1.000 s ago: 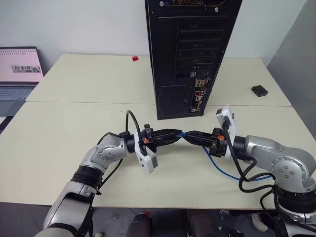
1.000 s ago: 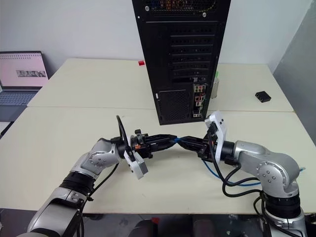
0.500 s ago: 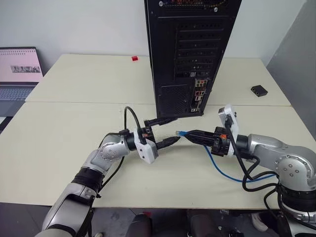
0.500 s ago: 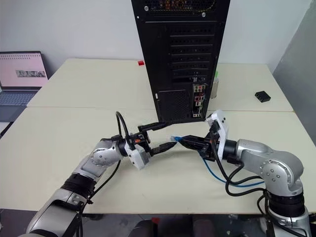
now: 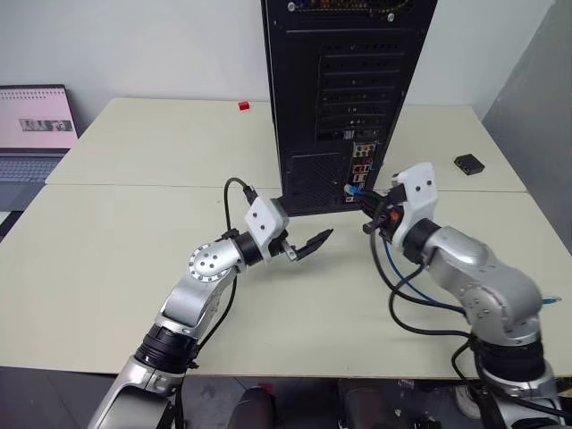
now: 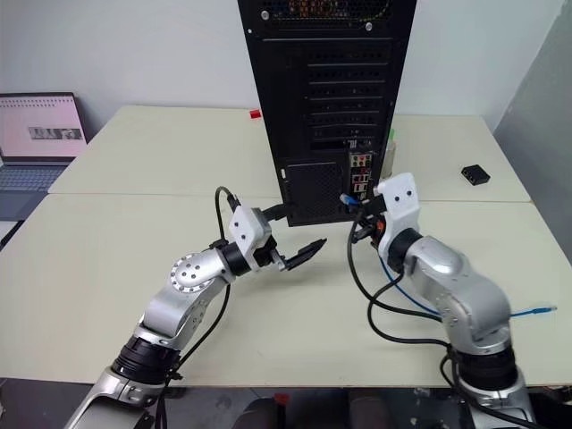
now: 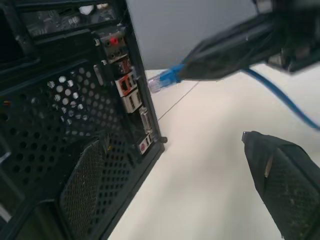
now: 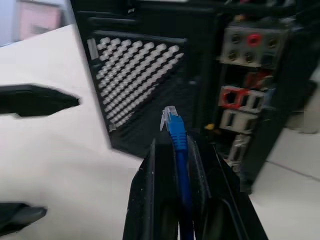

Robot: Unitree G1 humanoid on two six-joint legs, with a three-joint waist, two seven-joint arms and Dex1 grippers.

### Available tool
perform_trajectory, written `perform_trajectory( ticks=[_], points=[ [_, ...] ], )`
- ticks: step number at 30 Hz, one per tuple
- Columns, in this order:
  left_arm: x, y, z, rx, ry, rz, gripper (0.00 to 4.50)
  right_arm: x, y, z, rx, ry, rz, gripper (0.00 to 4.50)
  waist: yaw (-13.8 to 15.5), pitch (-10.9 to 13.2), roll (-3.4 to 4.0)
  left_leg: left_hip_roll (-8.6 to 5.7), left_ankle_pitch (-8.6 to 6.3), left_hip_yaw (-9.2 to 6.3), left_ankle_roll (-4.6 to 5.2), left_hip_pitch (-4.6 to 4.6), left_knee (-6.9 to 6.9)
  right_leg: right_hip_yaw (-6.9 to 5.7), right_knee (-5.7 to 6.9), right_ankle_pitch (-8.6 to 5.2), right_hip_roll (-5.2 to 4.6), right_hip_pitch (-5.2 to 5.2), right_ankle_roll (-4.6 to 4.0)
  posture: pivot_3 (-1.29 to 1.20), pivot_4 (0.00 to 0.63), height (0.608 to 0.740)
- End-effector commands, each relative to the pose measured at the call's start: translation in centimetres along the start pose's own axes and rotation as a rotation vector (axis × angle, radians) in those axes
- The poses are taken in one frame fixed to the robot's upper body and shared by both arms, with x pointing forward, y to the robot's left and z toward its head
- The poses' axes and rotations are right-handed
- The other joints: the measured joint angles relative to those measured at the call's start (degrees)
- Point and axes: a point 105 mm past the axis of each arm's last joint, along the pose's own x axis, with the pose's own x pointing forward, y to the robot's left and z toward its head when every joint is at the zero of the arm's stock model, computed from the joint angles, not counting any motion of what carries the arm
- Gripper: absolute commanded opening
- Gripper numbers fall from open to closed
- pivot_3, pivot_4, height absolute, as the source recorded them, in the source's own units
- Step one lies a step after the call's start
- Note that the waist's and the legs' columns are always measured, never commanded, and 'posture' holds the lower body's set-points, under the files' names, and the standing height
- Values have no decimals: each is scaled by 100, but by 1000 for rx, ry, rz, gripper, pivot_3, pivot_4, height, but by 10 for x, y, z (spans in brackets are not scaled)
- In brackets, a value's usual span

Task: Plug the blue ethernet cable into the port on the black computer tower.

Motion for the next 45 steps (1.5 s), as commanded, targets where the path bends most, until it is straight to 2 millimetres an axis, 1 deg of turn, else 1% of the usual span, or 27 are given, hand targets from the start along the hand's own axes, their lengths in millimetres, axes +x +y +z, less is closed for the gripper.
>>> perform_trajectory(
  ticks=[1,3,8,11,22,27,36,45],
  points=[
    [5,4,16,-55,-13,67,4500,3,-4,13,-45,-98,-161,3,2,0,0,1,0,-1,-1,-1,0,-1,0,0,0,-1,0,0,150,740],
    [7,5,17,-35,-3,94,4500,7,-8,12,-43,-111,-232,2,4,0,0,0,1,0,-1,-1,0,0,-1,0,0,-1,0,0,150,740],
    [11,7,17,-23,15,149,4500,15,-10,11,-32,-126,-302,2,7,0,0,0,1,2,-3,0,0,2,-1,0,-1,-2,-1,0,150,740],
    [14,7,20,-25,11,165,4500,18,-12,7,-28,-116,-333,2,7,0,1,-1,2,5,-3,-1,-1,5,-2,0,-3,-4,-1,0,150,740],
    [17,3,20,-24,9,160,4500,26,-7,3,18,-127,-324,2,3,0,1,-1,1,8,-2,-1,-3,7,-2,0,-3,-6,-1,0,150,740],
    [15,3,19,-16,18,158,4500,30,-9,1,25,-124,-328,2,4,0,1,-1,1,8,-2,-1,-3,8,-2,1,-3,-6,-1,0,150,740],
    [14,3,18,-10,22,154,4500,32,-12,3,24,-133,-335,2,3,0,1,0,1,9,-2,-1,-4,8,-2,1,-2,-7,-1,0,150,740],
    [13,0,24,-35,-18,109,4500,35,-11,3,23,-133,-328,2,-4,0,1,-1,1,10,-2,0,-3,11,-1,1,-2,-7,-1,0,150,740]
  ],
)
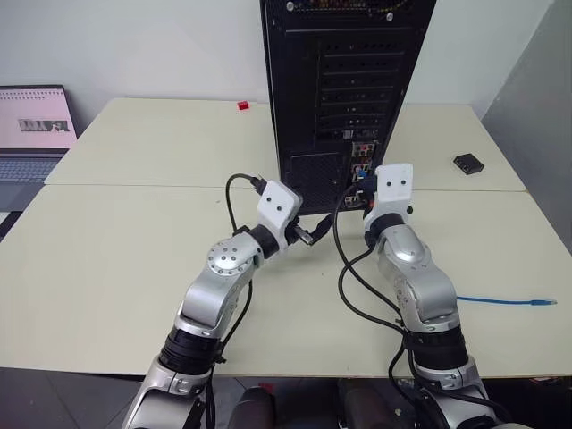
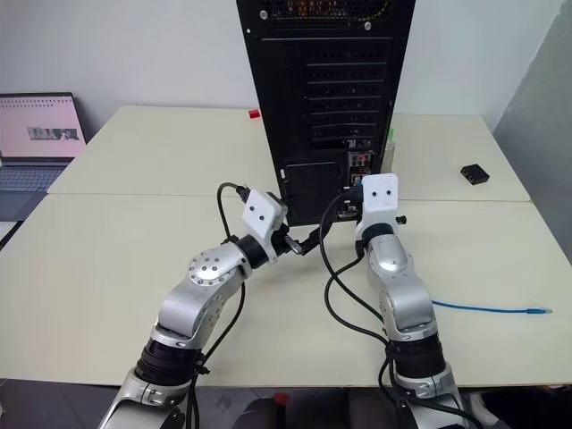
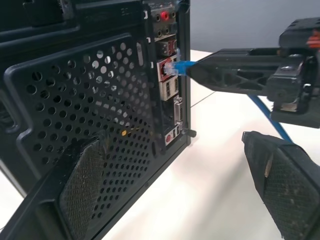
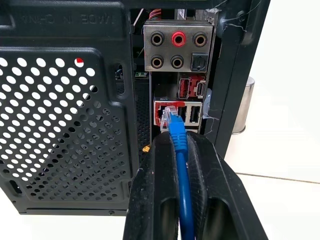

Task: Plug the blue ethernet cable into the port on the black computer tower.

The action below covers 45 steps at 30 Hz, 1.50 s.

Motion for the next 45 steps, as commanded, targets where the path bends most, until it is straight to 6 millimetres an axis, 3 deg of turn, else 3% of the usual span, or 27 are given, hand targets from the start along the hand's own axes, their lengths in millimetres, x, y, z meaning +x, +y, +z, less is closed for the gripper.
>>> perform_trajectory(
  ticks=[1,20,31,45],
  points=[
    [-2,-3,19,24,-77,-16,4500,2,-2,20,-2,-77,-11,2,-1,0,0,0,0,0,0,0,0,0,0,0,0,0,0,0,150,740],
    [-3,0,16,36,-73,-9,4500,2,13,19,-94,-78,47,1,-9,0,0,0,0,2,0,0,-1,3,-1,0,1,-2,0,0,150,740],
    [-3,0,15,37,-69,-6,4500,4,9,19,-11,-50,7,1,-20,0,0,1,0,2,0,1,-3,3,-1,0,1,-2,0,0,150,740],
    [-4,3,14,36,-63,9,4500,11,22,22,147,-7,-6,0,-56,1,1,2,0,3,0,1,-4,4,0,0,1,-4,0,0,150,740]
  ],
)
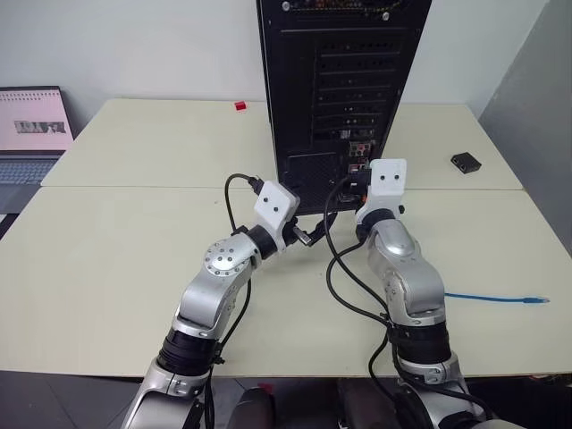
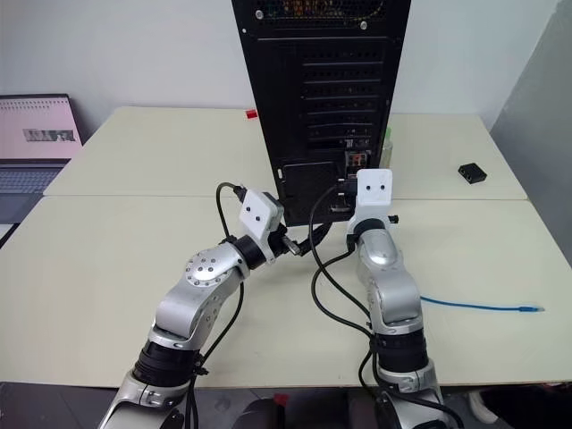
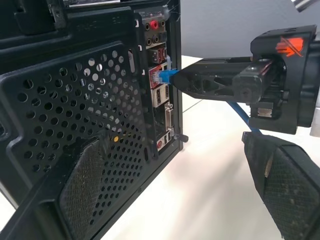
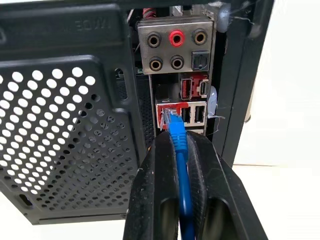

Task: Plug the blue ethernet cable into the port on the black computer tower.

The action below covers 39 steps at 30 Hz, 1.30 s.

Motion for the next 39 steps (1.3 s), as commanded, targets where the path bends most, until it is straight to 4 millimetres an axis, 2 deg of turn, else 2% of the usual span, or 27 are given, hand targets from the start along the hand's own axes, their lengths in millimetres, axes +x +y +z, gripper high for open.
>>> perform_trajectory(
  ticks=[1,11,20,22,23,28,29,30,36,39],
  points=[
    [-2,3,14,33,-52,15,4500,4,9,18,35,-52,19,0,-9,0,0,0,0,0,0,0,0,1,0,0,0,0,0,0,150,740],
    [-2,6,14,28,-52,35,4500,12,11,21,18,-67,17,0,-67,0,0,0,0,0,0,1,0,0,1,0,0,0,-1,0,150,740],
    [-1,8,14,32,-52,40,4500,13,12,14,-3,-56,39,0,-91,0,0,1,1,5,1,6,2,8,2,1,3,1,-1,0,150,740],
    [-2,9,13,34,-49,43,4500,10,10,11,-8,-47,39,708,-94,0,0,1,1,5,1,6,2,8,2,1,3,0,-1,0,150,740],
    [-2,12,12,38,-45,49,4500,7,8,9,-17,-42,42,743,-89,0,0,1,1,5,1,6,2,8,2,1,3,0,-1,0,150,740],
    [-4,22,8,54,-28,69,4500,-10,-5,3,-59,-25,55,1677,-59,0,0,0,1,0,0,-8,-10,0,-7,1,0,-7,-1,0,150,740],
    [-4,24,8,58,-27,71,4500,-15,-7,4,-69,-24,61,1999,-52,0,0,-1,1,2,-2,-16,-11,2,-10,0,-4,-14,0,0,150,740],
    [-5,26,8,61,-26,71,4500,-19,-9,5,-77,-24,67,2121,-46,0,0,-2,1,2,-2,-24,-12,1,-10,0,-7,-20,1,0,150,740],
    [-9,36,3,98,38,22,4500,-41,-28,23,-146,-45,139,3508,-35,1,0,-3,1,0,-1,-25,-7,0,-1,0,-6,-27,0,0,150,740],
    [-13,51,8,149,66,7,4500,-59,-35,33,-204,-29,306,4154,-40,3,3,-4,1,-3,0,-21,-7,-5,-2,0,1,-20,1,0,150,740]
  ],
)
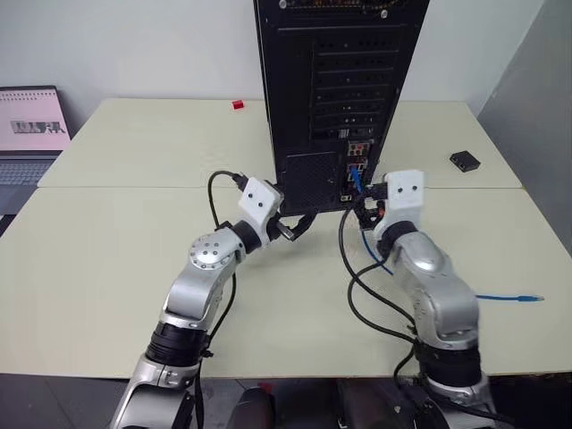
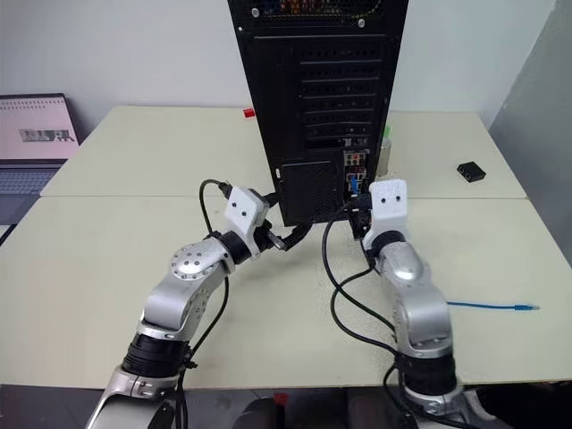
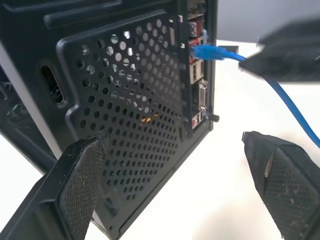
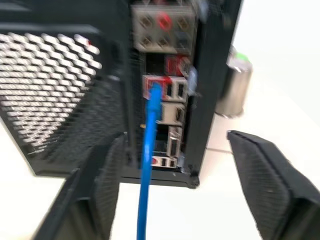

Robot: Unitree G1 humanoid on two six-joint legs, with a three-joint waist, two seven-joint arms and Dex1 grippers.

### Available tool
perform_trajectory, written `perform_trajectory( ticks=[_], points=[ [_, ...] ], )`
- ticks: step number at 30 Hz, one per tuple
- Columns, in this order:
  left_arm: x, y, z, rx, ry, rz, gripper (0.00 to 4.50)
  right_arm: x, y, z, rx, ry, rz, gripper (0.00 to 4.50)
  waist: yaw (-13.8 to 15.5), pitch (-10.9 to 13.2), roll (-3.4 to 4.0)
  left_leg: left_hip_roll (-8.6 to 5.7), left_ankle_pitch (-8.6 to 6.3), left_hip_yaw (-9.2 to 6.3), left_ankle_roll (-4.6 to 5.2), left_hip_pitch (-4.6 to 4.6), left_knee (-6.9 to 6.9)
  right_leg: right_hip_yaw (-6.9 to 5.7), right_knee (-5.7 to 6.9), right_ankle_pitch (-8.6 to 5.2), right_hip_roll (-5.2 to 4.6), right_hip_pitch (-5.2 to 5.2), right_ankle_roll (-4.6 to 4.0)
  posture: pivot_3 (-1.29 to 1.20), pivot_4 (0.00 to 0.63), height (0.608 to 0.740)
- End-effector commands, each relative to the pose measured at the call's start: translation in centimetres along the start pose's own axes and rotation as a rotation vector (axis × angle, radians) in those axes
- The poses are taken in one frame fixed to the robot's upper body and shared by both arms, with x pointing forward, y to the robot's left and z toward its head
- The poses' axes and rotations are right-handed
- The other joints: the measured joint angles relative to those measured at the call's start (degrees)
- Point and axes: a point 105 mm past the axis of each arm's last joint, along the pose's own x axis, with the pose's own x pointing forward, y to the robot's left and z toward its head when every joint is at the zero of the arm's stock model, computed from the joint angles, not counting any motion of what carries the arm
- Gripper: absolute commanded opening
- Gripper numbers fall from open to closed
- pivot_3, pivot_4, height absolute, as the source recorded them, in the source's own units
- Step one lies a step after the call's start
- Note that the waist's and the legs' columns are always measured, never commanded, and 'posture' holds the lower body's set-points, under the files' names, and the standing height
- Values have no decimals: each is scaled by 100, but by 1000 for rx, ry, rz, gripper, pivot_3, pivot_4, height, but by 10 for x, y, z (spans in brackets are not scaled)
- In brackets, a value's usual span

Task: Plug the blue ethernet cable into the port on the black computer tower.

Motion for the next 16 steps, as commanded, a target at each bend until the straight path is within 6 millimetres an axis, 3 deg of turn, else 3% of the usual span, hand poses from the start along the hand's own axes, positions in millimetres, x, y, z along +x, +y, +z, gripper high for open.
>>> perform_trajectory(
  ticks=[1,5,8,16],
  points=[
    [-5,19,13,67,-2,-3,4500,-26,-2,23,-44,-49,195,4380,1,1,1,-1,0,1,0,0,1,0,-2,0,0,1,0,0,150,740],
    [-12,29,19,85,3,-50,4500,-51,-5,33,-132,-43,368,4454,4,4,0,0,-1,0,2,0,-4,-3,-9,-1,-1,5,1,0,150,740],
    [-17,34,23,94,9,-79,4500,-61,-18,36,-158,-23,405,4454,2,8,-2,-2,-2,1,3,1,-2,-3,-9,-1,-1,7,1,0,150,740],
    [-25,39,32,114,14,-117,4500,-71,-35,35,-205,28,437,4454,7,9,-5,-1,-2,1,3,12,1,-2,-8,-2,0,19,2,0,150,740]
  ],
)
